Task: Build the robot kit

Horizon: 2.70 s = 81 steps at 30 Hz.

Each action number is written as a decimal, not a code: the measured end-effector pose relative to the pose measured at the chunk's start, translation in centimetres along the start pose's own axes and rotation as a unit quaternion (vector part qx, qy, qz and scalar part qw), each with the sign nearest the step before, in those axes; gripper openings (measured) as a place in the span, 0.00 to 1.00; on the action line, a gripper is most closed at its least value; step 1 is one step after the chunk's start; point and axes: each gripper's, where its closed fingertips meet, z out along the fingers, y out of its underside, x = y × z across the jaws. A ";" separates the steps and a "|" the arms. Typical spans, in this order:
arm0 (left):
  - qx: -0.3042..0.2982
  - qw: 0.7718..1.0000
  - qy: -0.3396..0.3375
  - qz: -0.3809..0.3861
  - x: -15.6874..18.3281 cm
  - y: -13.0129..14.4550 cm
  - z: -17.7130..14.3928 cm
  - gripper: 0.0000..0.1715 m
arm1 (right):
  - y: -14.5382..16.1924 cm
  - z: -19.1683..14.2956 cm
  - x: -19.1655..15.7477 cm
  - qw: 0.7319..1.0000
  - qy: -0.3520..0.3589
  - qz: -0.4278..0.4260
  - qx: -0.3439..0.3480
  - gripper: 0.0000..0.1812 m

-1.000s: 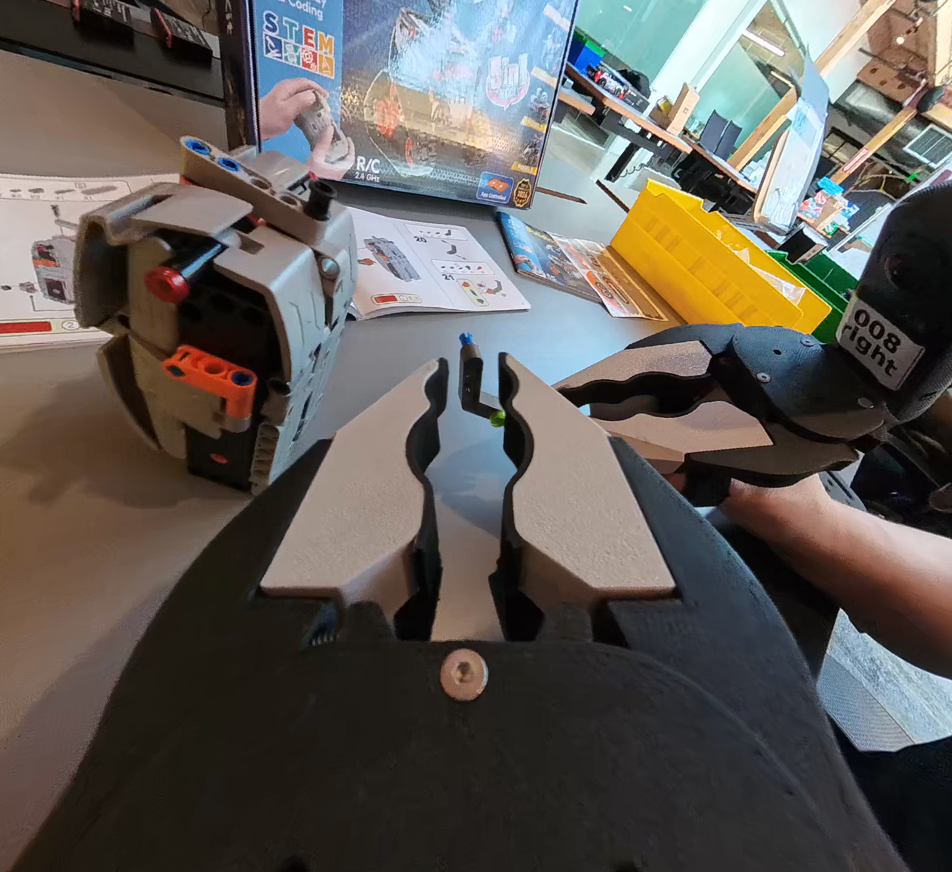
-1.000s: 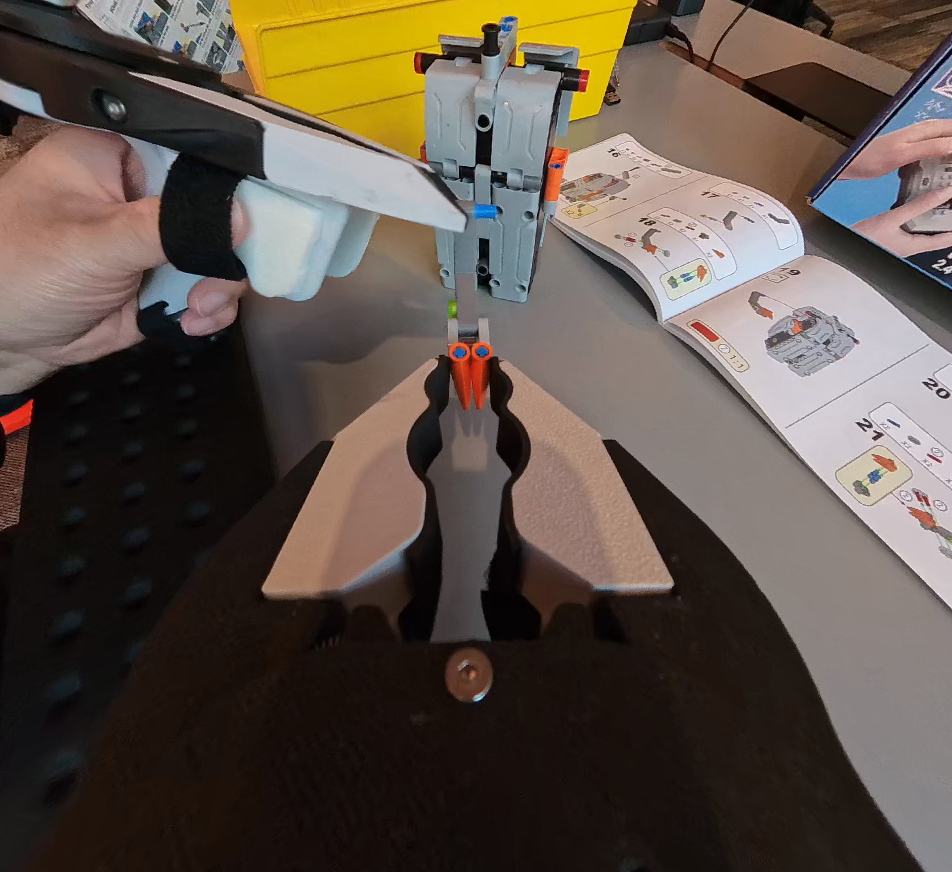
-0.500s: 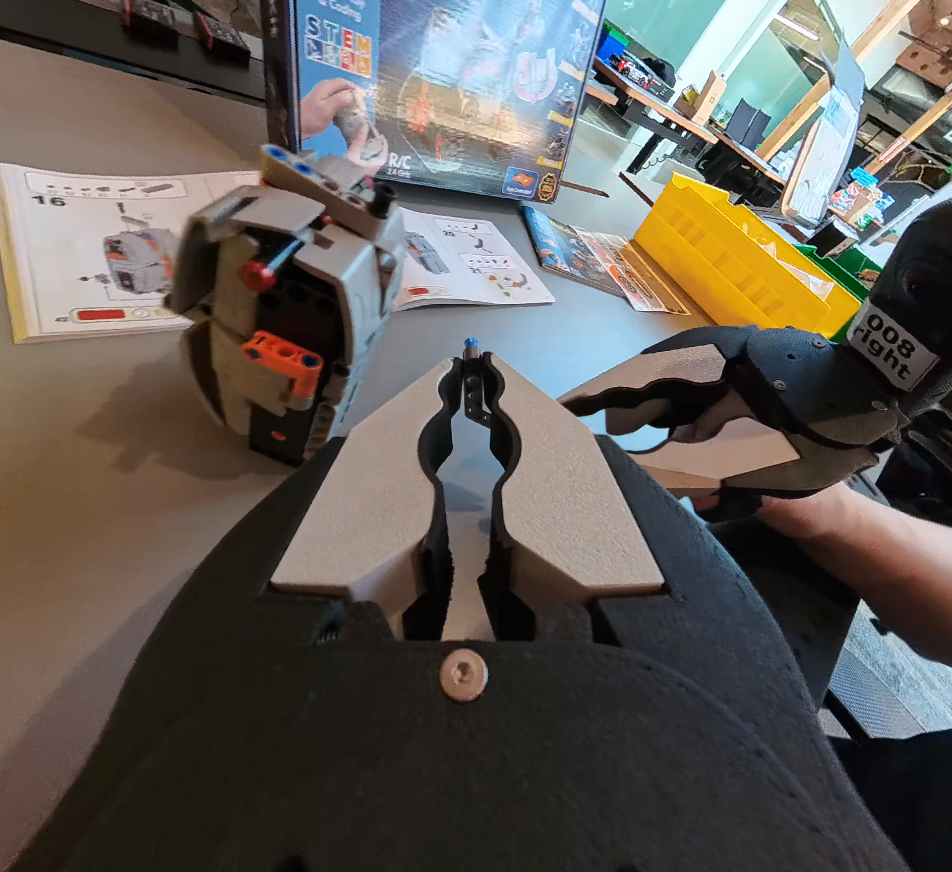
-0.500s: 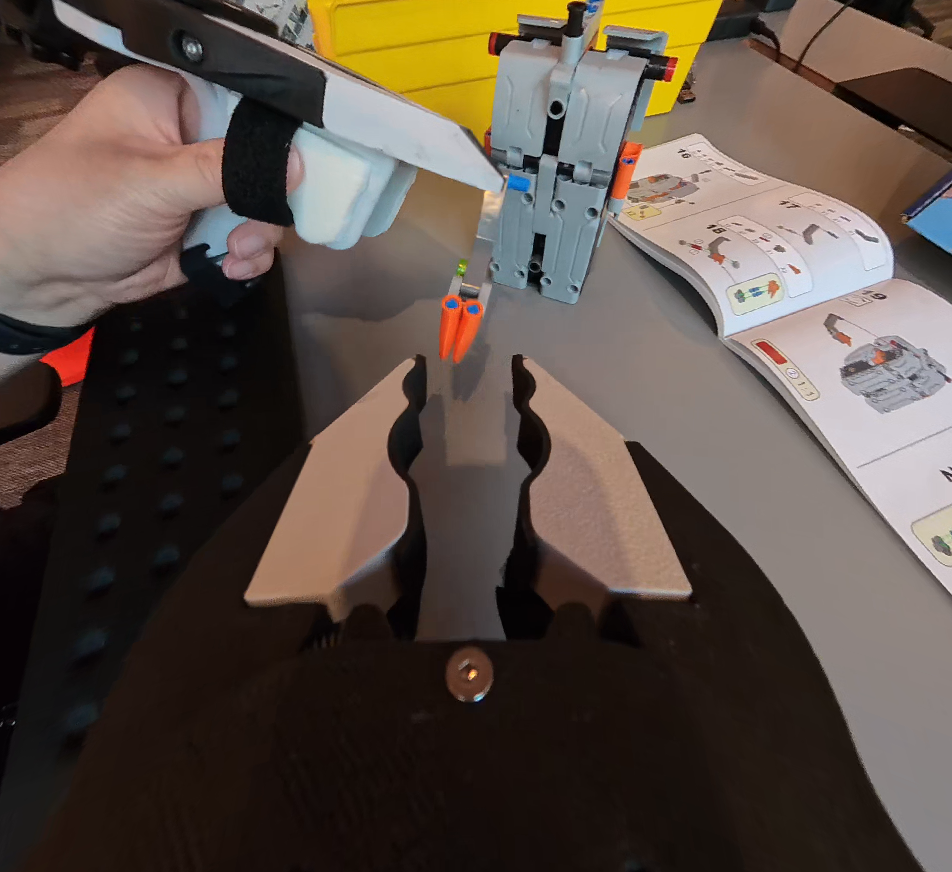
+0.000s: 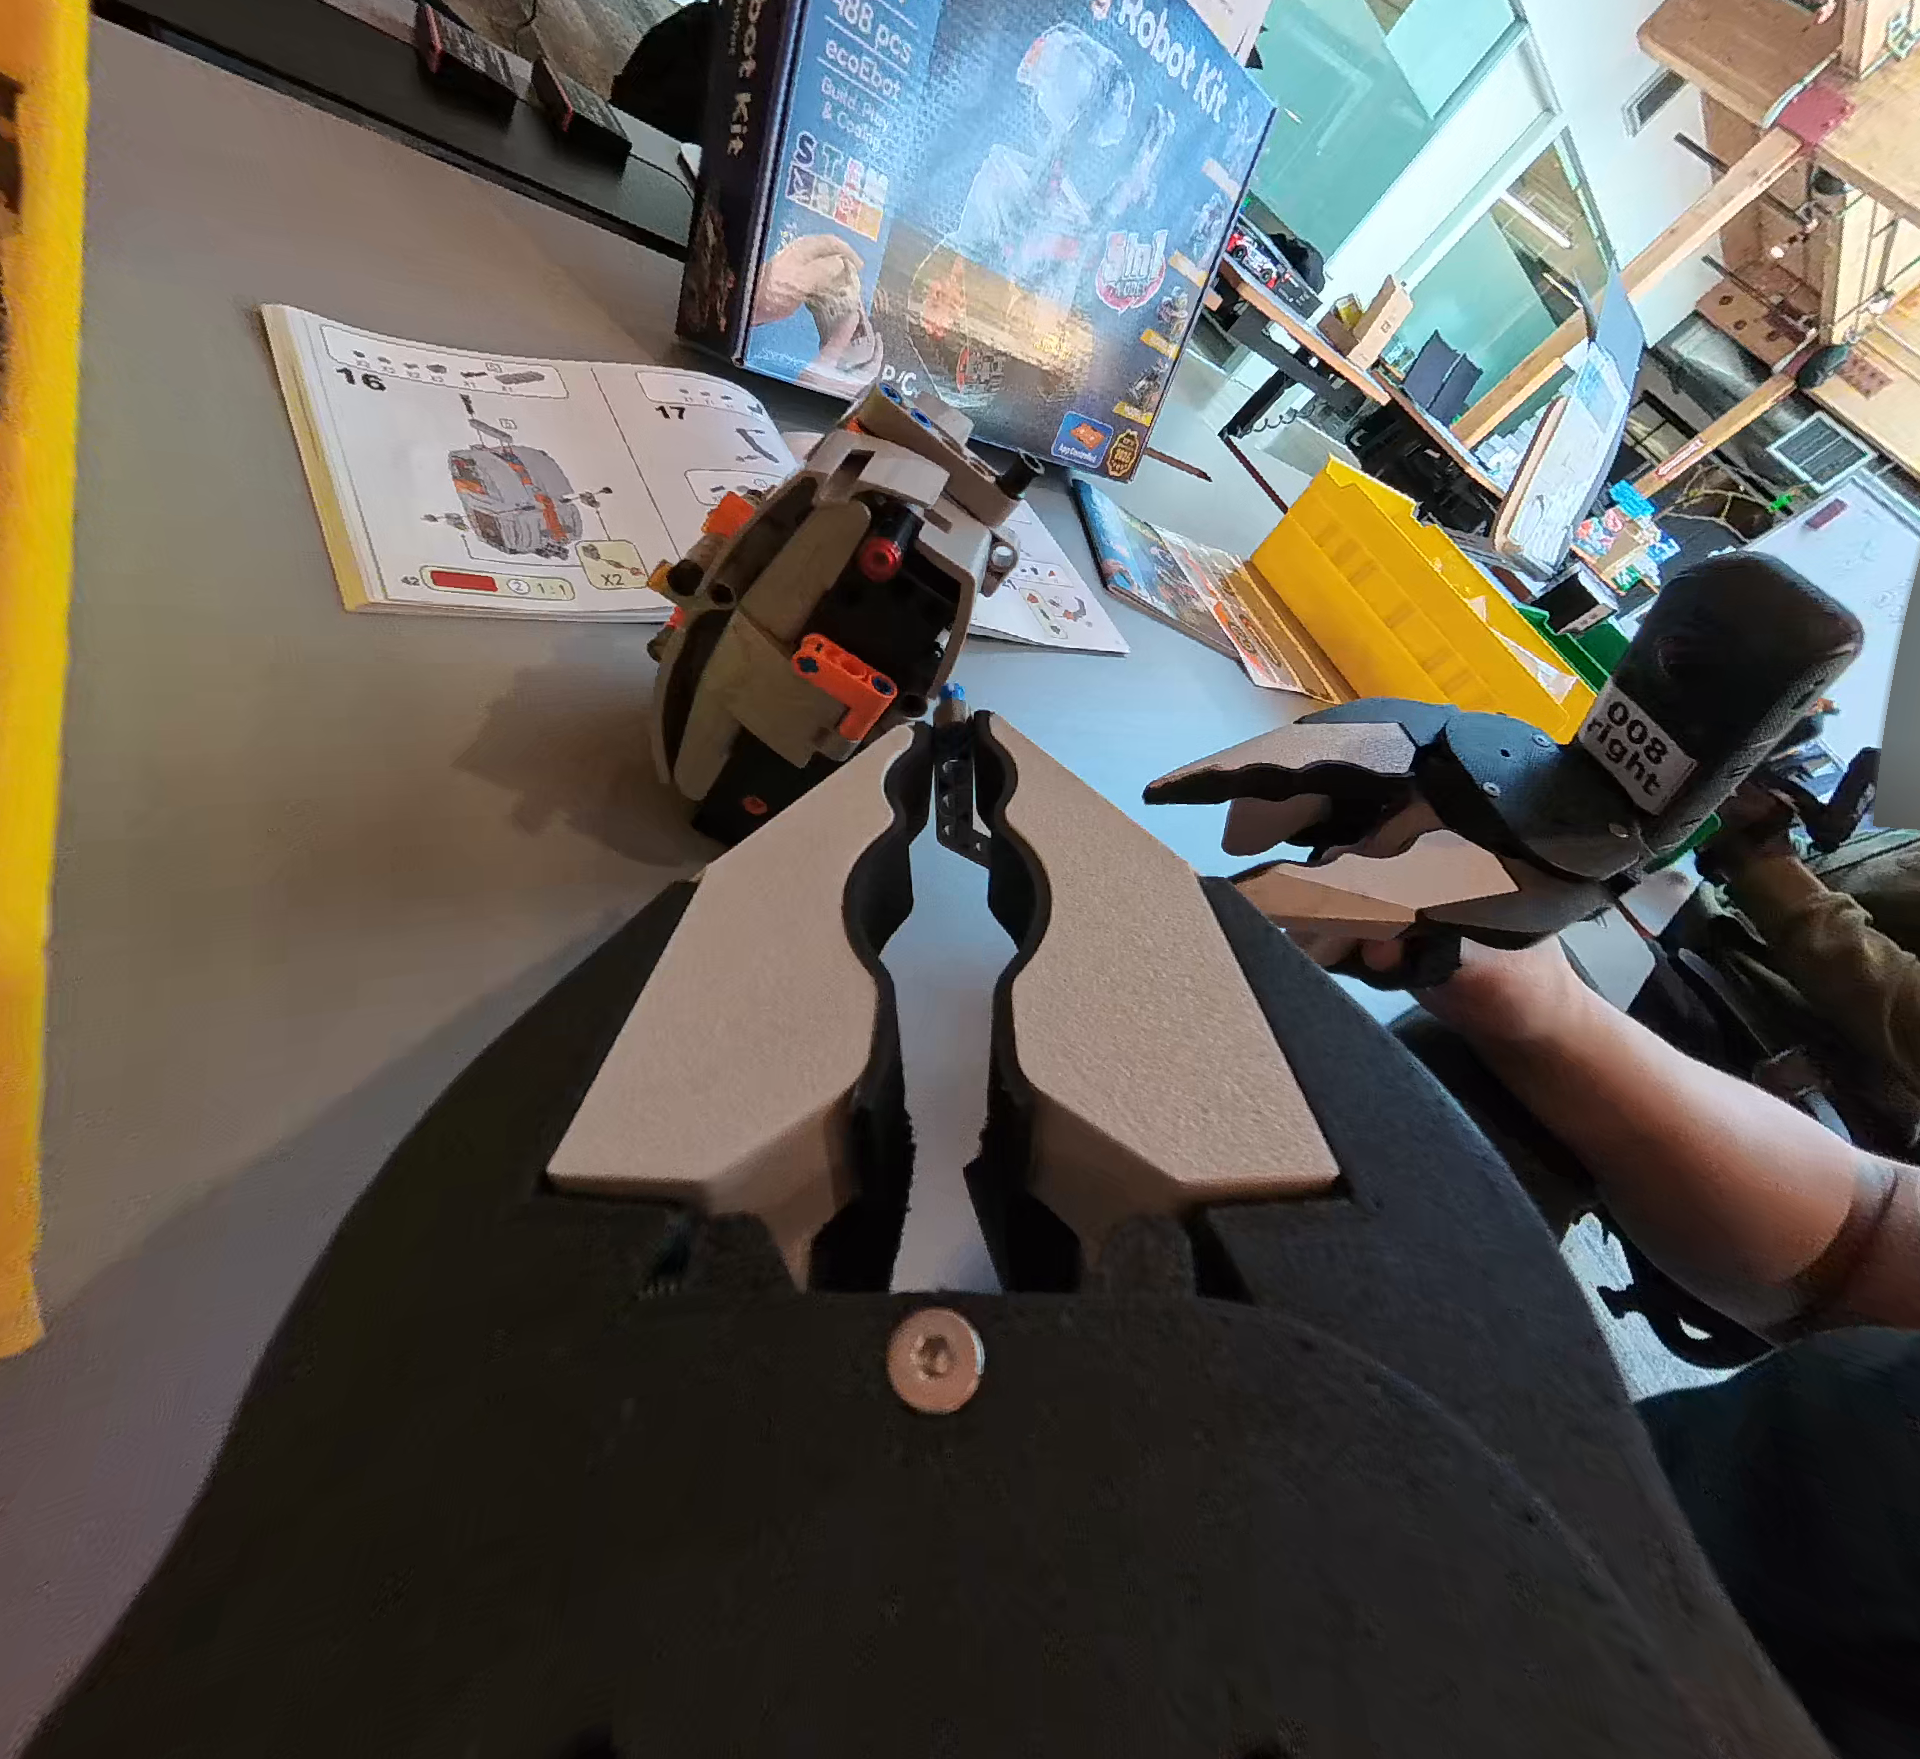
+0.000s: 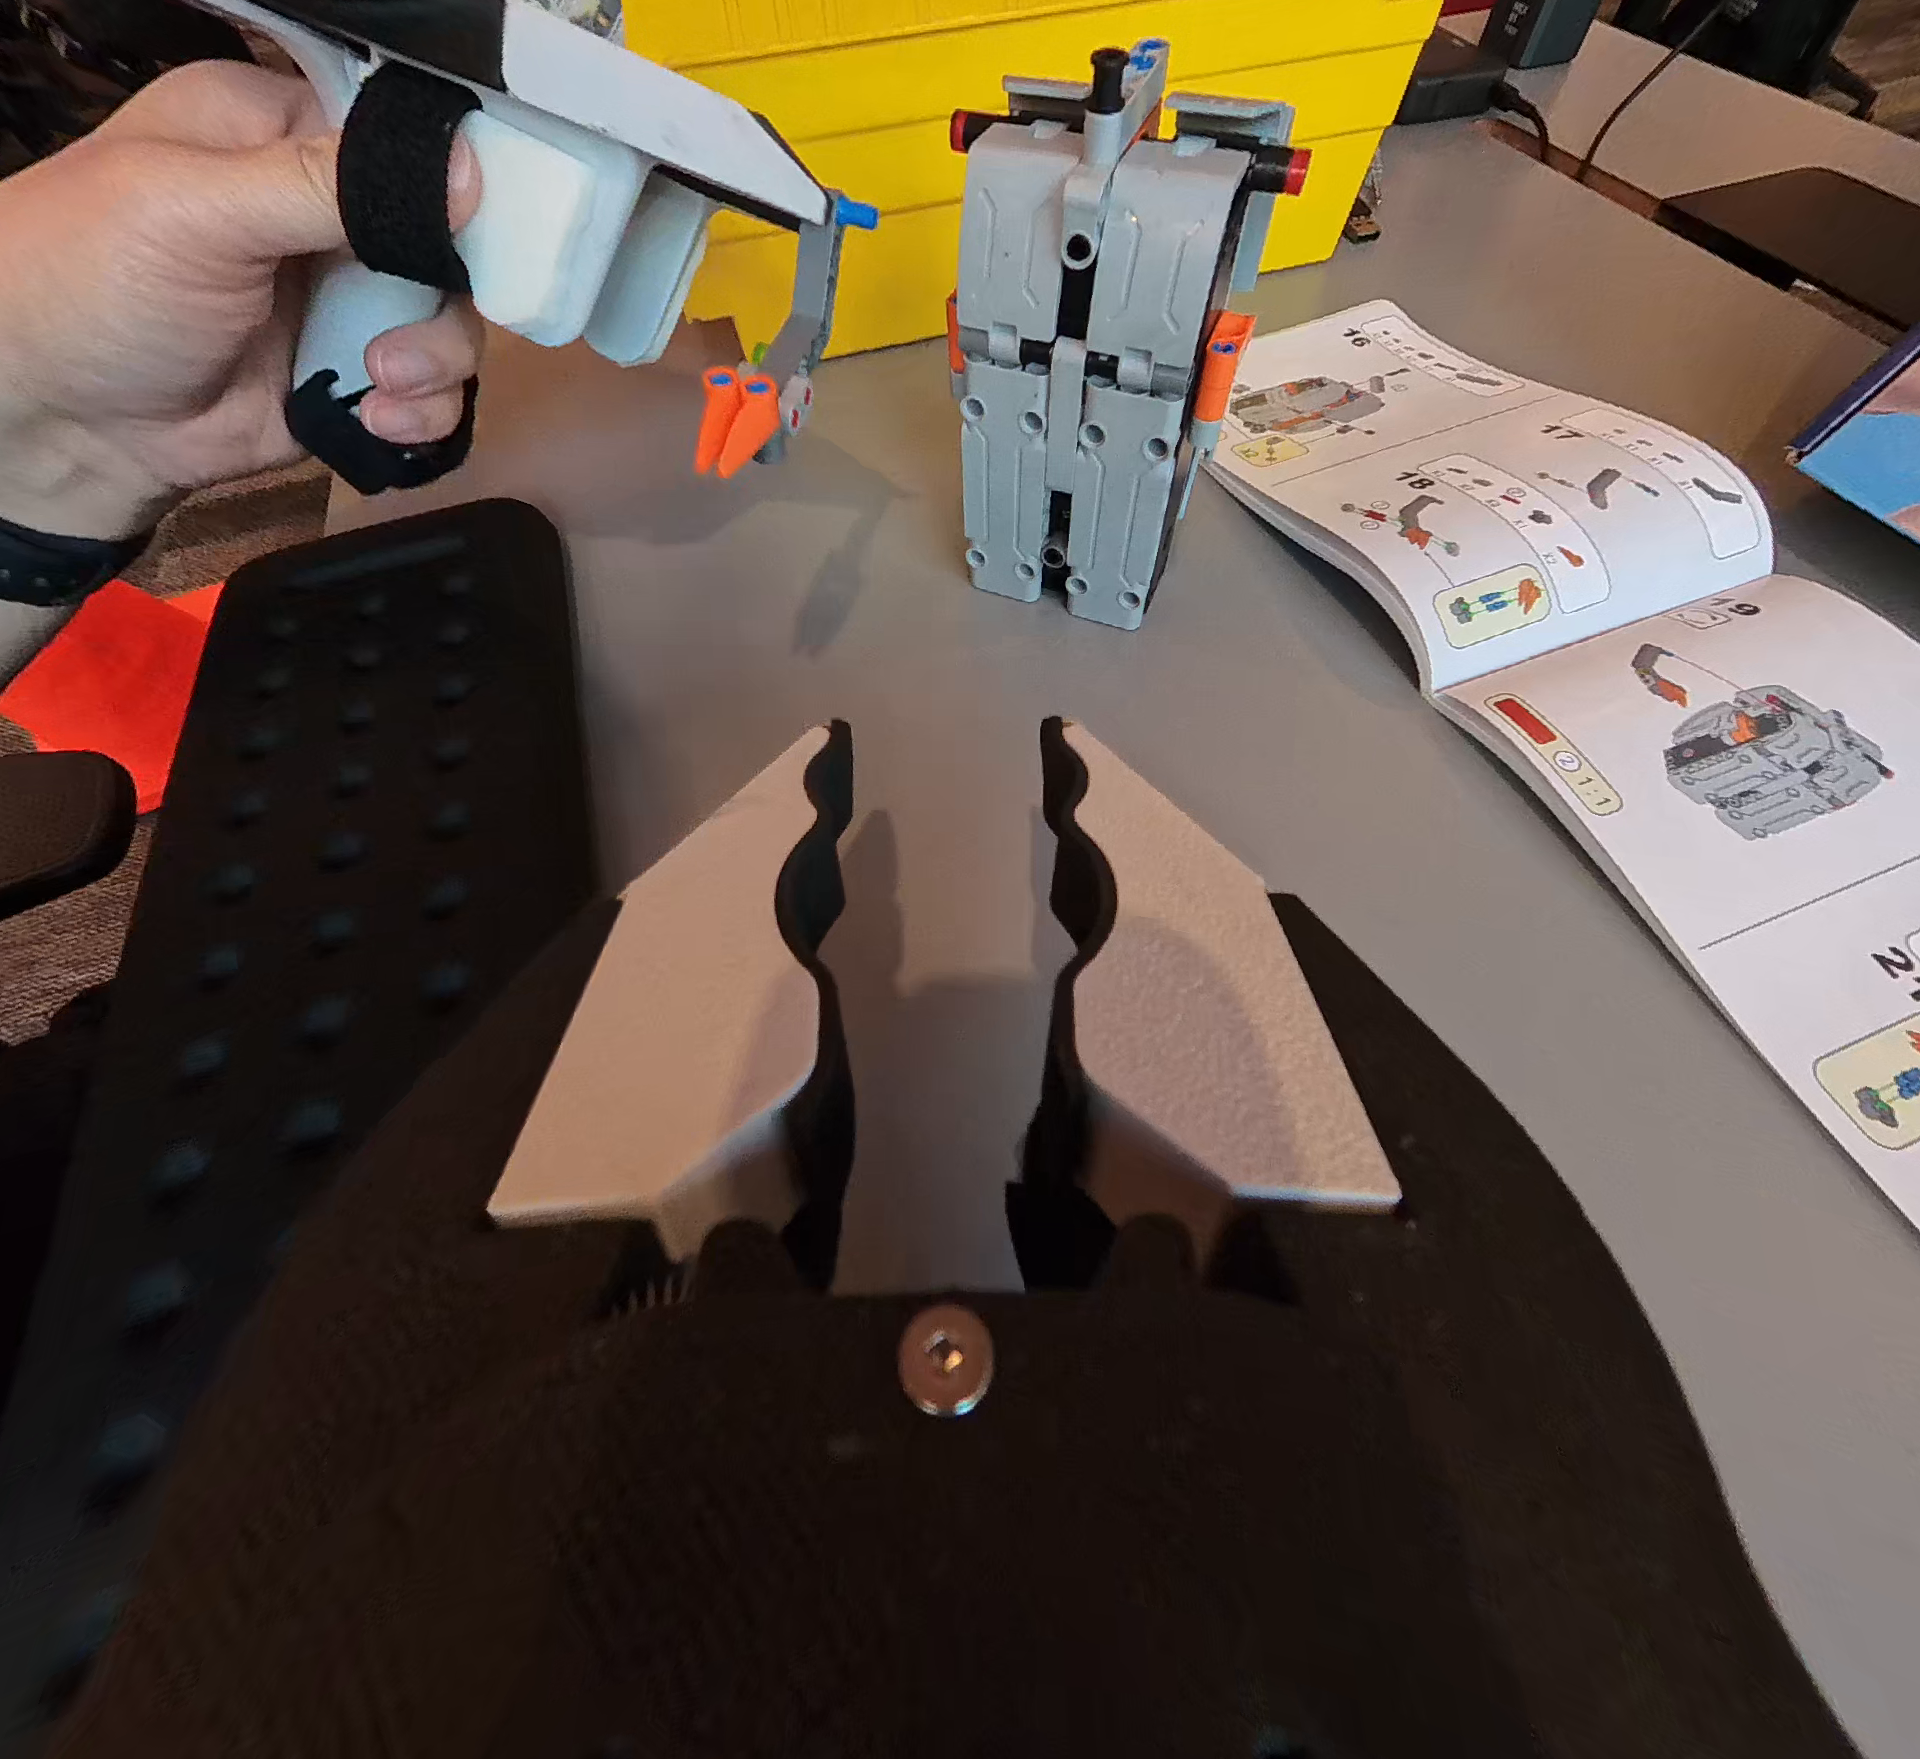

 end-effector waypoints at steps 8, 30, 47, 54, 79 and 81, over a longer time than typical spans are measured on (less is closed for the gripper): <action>-0.004 1.000 -0.001 -0.001 -0.4 0.1 -0.4 0.03 | 0.7 0.3 0.2 1.000 0.006 -0.013 -0.018 0.19; -0.079 0.996 -0.032 -0.008 -2.7 3.4 0.1 0.03 | 3.6 1.2 1.2 0.996 0.011 -0.016 -0.087 0.16; -0.163 0.985 -0.048 -0.004 -4.7 6.9 0.1 0.03 | 4.9 -0.6 5.4 0.992 0.072 0.013 -0.103 0.16; -0.142 0.989 -0.025 -0.021 -4.4 6.4 -0.2 0.17 | 5.3 -0.8 6.7 0.987 0.109 0.031 -0.115 0.17; 0.050 0.943 -0.111 0.309 0.6 -5.1 -9.6 0.58 | 4.4 -2.5 9.3 0.976 0.201 -0.002 -0.084 0.30; 0.052 0.941 -0.098 0.321 1.5 -5.5 -10.2 0.60 | 3.6 -3.3 9.3 0.977 0.203 -0.010 -0.062 0.33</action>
